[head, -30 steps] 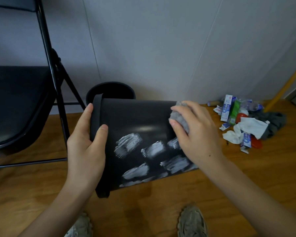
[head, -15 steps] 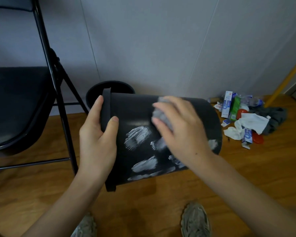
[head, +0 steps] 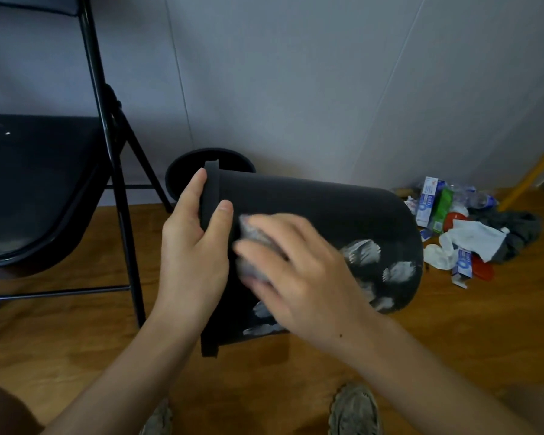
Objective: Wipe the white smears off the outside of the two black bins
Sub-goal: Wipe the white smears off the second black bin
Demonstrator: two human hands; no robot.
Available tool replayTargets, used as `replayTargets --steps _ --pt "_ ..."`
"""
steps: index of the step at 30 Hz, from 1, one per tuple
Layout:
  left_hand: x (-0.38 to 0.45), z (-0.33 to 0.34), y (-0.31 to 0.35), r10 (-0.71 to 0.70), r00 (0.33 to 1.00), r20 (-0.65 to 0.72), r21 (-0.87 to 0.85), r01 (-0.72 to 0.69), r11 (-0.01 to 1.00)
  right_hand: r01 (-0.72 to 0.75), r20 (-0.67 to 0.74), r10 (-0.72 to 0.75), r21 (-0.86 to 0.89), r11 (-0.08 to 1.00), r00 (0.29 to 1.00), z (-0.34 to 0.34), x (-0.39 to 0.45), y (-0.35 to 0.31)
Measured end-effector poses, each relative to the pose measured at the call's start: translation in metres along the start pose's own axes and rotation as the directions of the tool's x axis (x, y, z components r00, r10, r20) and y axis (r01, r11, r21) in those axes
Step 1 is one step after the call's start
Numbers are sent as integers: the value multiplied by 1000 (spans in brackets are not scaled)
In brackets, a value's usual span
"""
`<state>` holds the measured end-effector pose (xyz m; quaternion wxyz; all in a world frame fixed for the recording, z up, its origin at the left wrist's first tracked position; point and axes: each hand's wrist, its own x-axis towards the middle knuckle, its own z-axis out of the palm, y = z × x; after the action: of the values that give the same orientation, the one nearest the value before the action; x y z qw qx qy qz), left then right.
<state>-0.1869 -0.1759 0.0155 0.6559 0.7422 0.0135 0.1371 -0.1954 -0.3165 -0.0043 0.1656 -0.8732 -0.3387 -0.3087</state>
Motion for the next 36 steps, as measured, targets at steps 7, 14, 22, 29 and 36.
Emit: replayTargets --steps 7,14,22,29,36 --pt "-1 11 3 -49 999 -4 -25 49 998 -239 -37 238 -33 970 971 -9 14 27" --pt "3 7 7 -37 999 -5 -1 37 999 110 90 -109 -13 994 990 -10 -6 25" --pt "5 10 2 -48 999 14 51 47 998 70 69 -70 4 998 995 1 -6 13" --pt "4 8 3 -45 999 25 39 44 998 -196 30 195 27 980 980 -4 13 31" --pt "3 -3 2 -58 998 31 74 55 996 225 112 -231 65 972 966 0 -5 9"
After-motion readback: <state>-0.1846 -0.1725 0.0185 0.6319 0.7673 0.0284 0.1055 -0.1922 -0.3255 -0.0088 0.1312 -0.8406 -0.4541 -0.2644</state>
